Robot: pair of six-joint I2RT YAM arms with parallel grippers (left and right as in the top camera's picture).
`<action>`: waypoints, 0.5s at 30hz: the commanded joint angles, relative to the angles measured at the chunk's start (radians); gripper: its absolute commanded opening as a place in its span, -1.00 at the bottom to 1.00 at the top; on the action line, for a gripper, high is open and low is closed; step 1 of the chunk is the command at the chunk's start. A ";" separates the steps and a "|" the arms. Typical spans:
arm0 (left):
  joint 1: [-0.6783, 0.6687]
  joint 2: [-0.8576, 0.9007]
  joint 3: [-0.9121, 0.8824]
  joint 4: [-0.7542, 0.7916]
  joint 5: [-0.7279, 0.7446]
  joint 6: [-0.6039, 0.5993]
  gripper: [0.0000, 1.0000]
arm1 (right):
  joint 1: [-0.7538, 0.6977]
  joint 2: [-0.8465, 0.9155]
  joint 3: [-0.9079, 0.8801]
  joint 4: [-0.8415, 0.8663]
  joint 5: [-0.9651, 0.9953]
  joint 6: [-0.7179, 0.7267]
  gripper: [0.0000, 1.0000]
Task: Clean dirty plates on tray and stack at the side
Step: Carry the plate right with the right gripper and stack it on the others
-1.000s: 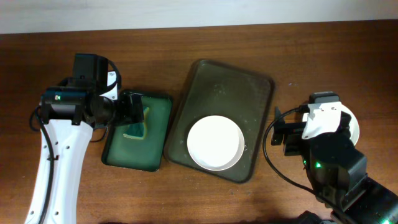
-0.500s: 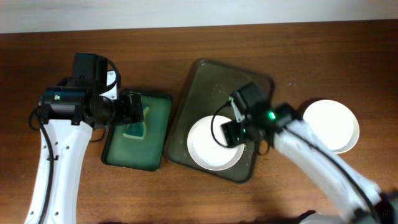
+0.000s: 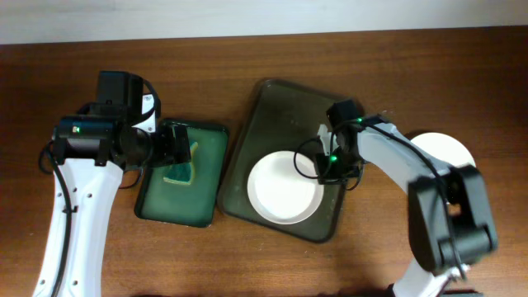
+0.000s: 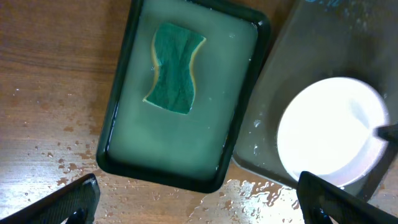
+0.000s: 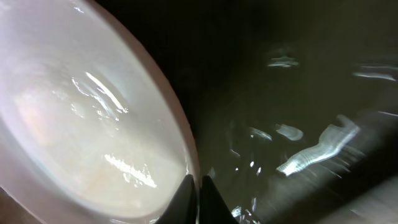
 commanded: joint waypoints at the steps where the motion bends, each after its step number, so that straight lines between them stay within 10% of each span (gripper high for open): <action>1: 0.002 -0.009 0.003 0.003 0.014 0.009 0.99 | 0.002 -0.257 0.035 -0.021 0.321 0.095 -0.91; 5: 0.002 -0.009 0.003 0.003 0.014 0.009 0.99 | 0.001 -0.496 0.035 -0.033 0.771 0.193 -0.92; 11: 0.002 -0.009 0.003 0.003 0.014 0.009 0.99 | 0.003 -0.530 0.041 -0.011 0.907 0.163 -0.92; 15: 0.002 -0.009 0.003 0.003 0.014 0.009 0.99 | 0.245 -0.529 0.085 -0.021 1.114 0.053 -0.92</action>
